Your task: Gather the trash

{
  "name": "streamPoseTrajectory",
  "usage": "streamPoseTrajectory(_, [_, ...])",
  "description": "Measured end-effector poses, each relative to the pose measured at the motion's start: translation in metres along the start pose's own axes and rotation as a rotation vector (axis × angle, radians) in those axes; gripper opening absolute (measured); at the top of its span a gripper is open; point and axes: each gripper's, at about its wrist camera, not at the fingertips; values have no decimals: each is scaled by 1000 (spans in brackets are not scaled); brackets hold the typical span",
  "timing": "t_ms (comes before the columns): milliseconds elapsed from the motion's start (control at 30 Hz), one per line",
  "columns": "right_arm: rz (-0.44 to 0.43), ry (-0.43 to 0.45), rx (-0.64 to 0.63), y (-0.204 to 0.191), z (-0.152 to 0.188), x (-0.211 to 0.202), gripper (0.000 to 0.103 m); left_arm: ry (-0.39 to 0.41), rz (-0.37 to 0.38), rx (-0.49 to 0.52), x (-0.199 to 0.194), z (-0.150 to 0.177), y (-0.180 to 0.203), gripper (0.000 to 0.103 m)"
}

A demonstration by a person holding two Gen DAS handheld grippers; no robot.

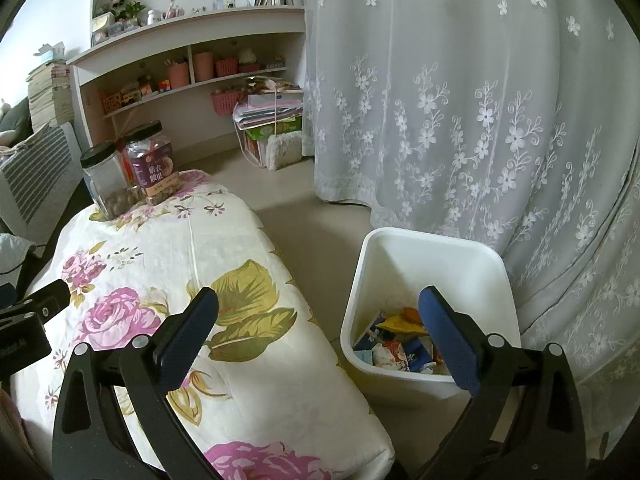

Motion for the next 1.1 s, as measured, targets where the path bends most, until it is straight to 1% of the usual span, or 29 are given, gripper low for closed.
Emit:
streamPoseTrajectory(167, [0, -7, 1, 0, 2, 2, 96, 6, 0, 2, -1, -1, 1, 96])
streamPoseTrajectory(267, [2, -17, 2, 0, 3, 3, 96, 21, 15, -1, -3, -3, 2, 96])
streamPoseTrajectory(400, [3, -21, -1, -2, 3, 3, 96, 56, 39, 11, -11, -3, 6, 91])
streamPoseTrajectory(467, [4, -22, -1, -3, 3, 3, 96, 63, 53, 19, -13, -3, 8, 82])
streamPoseTrajectory(500, [3, -24, -1, -3, 4, 2, 96, 63, 56, 24, -12, -3, 9, 79])
streamPoseTrajectory(533, [3, -25, 0, -3, 3, 3, 96, 61, 57, 25, -11, -1, 9, 79])
streamPoseTrajectory(667, [3, -19, 0, -2, 2, 3, 96, 29, 76, 16, -4, -2, 9, 79])
streamPoseTrajectory(767, [2, -17, 1, -3, 2, 2, 96, 30, 78, 18, -4, -1, 9, 79])
streamPoseTrajectory(900, [1, -10, 4, -4, 1, 1, 96, 32, 78, 31, -2, 1, 11, 90])
streamPoseTrajectory(967, [0, -7, 3, -5, 1, 0, 96, 46, 64, 40, -4, 2, 13, 94])
streamPoseTrajectory(1100, [2, -6, -5, -7, 0, 0, 96, 69, 46, 46, -9, 4, 14, 95])
Point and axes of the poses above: each gripper's, at about its wrist camera, not at the fingertips, and x roughly the way its jaws point, y to its right, z to its underside, and after that the axes turned 11 degrees about -z, right-handed
